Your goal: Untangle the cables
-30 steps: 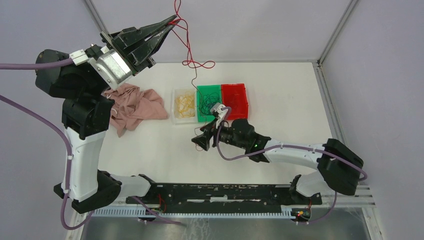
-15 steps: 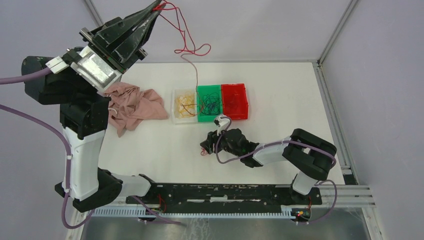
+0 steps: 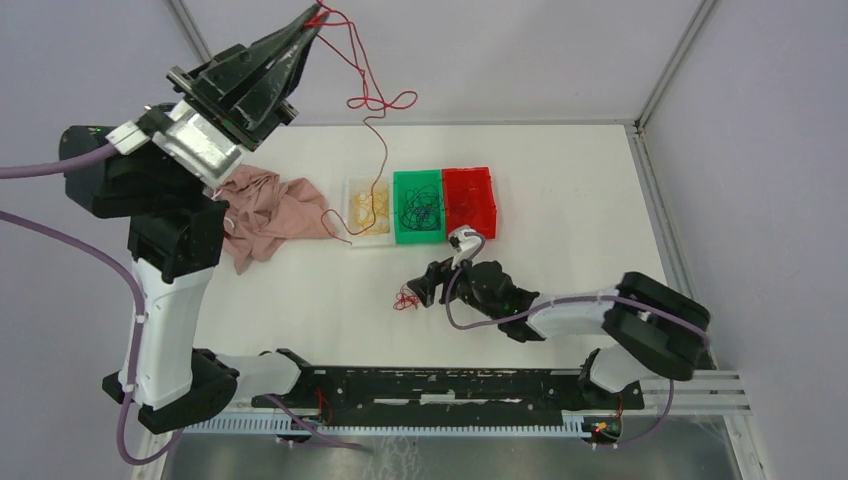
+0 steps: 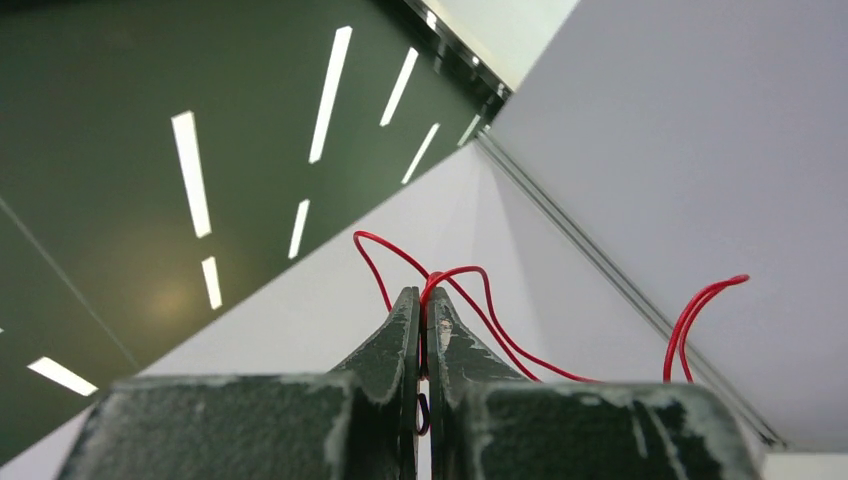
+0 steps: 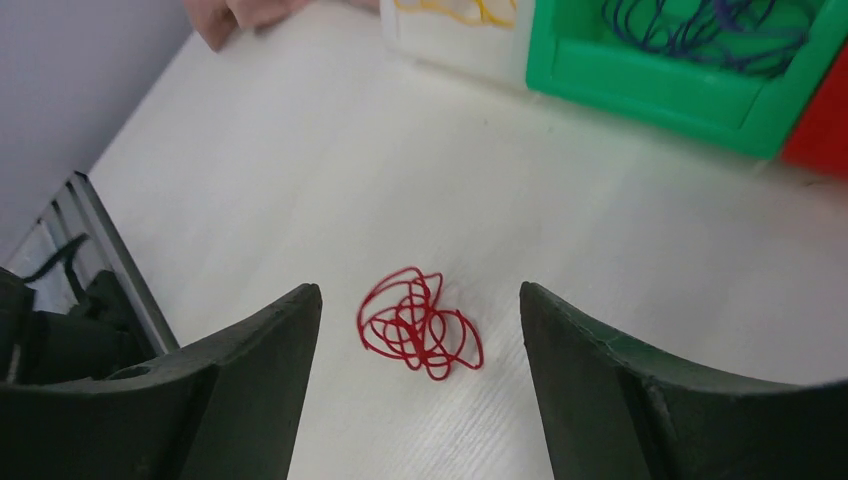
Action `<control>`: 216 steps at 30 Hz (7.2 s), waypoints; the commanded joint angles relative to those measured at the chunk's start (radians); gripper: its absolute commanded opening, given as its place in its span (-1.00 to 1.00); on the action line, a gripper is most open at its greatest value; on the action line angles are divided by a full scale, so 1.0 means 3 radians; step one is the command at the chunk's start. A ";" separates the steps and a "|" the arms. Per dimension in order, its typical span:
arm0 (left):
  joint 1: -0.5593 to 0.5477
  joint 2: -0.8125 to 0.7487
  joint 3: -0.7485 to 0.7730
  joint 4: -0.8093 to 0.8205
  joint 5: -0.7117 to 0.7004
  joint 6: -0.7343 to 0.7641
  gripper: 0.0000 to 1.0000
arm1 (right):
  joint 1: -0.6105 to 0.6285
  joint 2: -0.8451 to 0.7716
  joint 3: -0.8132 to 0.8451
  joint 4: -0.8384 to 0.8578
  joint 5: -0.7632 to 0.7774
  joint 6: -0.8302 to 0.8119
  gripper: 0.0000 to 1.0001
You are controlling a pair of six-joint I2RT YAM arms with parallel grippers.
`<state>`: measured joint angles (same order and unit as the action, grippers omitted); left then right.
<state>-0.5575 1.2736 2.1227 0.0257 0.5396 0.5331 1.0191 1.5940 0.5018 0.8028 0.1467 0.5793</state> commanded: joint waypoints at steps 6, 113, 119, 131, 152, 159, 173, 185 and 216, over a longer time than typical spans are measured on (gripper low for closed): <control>-0.0007 -0.0117 -0.0943 -0.0172 0.0141 0.0101 -0.94 | -0.0210 -0.1543 0.0209 -0.1284 0.0586 -0.0232 0.63; -0.0336 0.3098 -0.1002 -0.0665 -0.1348 0.1075 -0.94 | -0.2440 -0.2477 0.0049 -0.2800 0.0196 0.0188 0.39; -0.0340 0.2960 -0.1458 -0.0681 -0.1407 0.1674 -0.94 | -0.2446 -0.2450 0.0045 -0.2800 0.0176 0.0234 0.39; -0.0363 0.3043 -0.0630 -0.1434 -0.0796 0.1466 -0.11 | -0.2451 -0.2506 0.0042 -0.2860 0.0182 0.0270 0.38; 0.0095 0.1865 -0.0068 -0.2687 -0.1056 -0.0059 0.99 | -0.1162 -0.1625 0.0577 -0.2543 -0.0389 -0.0192 0.58; 0.0652 0.0920 -0.0910 -0.2537 -0.1084 -0.0684 0.99 | -0.0317 -0.0538 0.1154 -0.2513 -0.0596 -0.0501 0.65; 0.0958 -0.0145 -0.2182 -0.2509 -0.1412 -0.0604 0.99 | -0.0056 0.0336 0.1570 -0.2549 -0.0434 -0.0424 -0.48; 0.0958 -0.0527 -0.2898 -0.2382 -0.1528 -0.0227 0.99 | -0.0766 -0.0595 0.1571 -0.2951 -0.0867 -0.0271 -0.92; 0.0979 -0.0814 -0.3410 -0.2289 -0.1322 -0.0437 0.99 | -0.1700 0.0715 0.2829 -0.3338 -0.0471 -0.0513 -0.87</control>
<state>-0.2695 1.0573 1.1011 -0.7158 0.1165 0.4290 0.4778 1.7771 1.2926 -0.2039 -0.1066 0.4835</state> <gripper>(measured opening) 0.993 0.059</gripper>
